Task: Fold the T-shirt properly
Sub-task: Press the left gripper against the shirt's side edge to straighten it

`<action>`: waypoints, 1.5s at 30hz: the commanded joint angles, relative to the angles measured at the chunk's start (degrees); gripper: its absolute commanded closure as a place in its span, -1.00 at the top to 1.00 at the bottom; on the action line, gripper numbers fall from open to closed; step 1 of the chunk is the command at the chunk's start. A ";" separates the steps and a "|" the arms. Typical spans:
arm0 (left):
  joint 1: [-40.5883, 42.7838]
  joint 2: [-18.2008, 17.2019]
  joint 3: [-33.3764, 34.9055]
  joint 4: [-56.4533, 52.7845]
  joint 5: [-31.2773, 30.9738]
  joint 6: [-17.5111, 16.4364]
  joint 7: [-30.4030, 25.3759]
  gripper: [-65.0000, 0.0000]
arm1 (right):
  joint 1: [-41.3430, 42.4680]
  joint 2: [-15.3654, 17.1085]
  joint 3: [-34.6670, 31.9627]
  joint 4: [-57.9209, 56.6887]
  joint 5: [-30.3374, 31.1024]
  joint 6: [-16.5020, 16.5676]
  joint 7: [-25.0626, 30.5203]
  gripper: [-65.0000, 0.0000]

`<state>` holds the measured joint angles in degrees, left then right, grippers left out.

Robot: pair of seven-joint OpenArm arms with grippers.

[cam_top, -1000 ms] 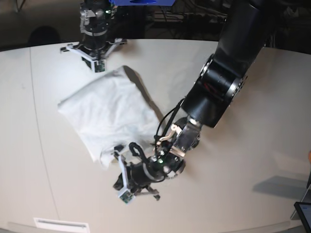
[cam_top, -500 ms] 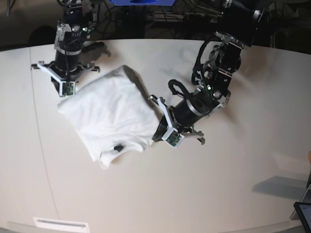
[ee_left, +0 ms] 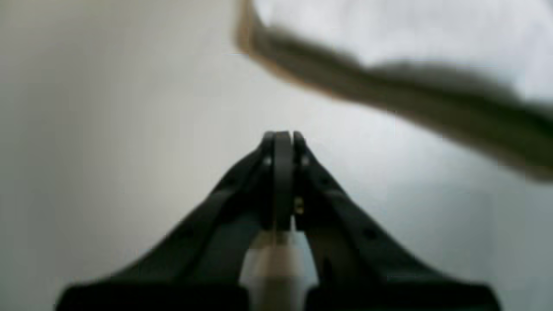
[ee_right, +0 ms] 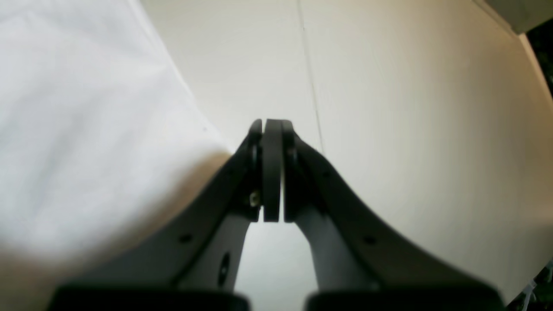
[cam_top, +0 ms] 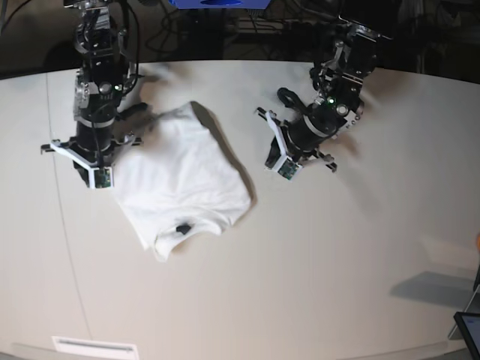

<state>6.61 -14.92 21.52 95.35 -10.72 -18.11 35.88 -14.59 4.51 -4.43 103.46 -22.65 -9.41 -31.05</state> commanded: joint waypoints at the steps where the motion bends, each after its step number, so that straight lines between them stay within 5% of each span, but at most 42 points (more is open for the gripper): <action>1: -0.94 0.72 -0.29 0.43 0.92 0.31 -1.46 -1.00 | 1.71 0.28 0.07 -0.38 -0.60 -0.39 1.55 -0.99; 7: -1.73 3.88 -0.38 -2.82 4.61 0.13 -1.55 -1.00 | 6.37 -0.16 6.05 -7.59 -0.60 8.49 1.55 -0.99; 13: -7.10 6.35 -0.29 -9.24 4.52 0.13 -1.55 -1.00 | 6.46 -0.95 11.06 -8.03 -0.86 13.94 1.55 -0.99; 22: -17.64 10.48 0.33 -19.26 4.52 0.13 -1.55 -1.00 | 1.71 -2.54 10.98 -7.86 -0.69 14.29 1.64 -0.99; 27: -22.92 11.09 6.57 -25.68 4.00 0.13 -1.81 -1.00 | 0.30 -3.77 10.89 -7.06 -0.69 14.29 1.64 -0.99; 36: -28.46 16.19 8.59 -39.22 4.52 0.13 -9.64 -1.00 | -5.85 -7.28 10.80 -2.14 -0.95 14.29 1.64 -0.99; 45: -36.63 16.54 8.59 -49.15 4.35 0.22 -14.21 -1.00 | -16.14 -8.16 4.38 3.31 -0.95 13.85 1.82 -0.99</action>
<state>-29.12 1.76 30.15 46.02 -7.57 -18.50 19.88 -30.68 -3.36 0.10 106.02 -24.01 4.19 -29.15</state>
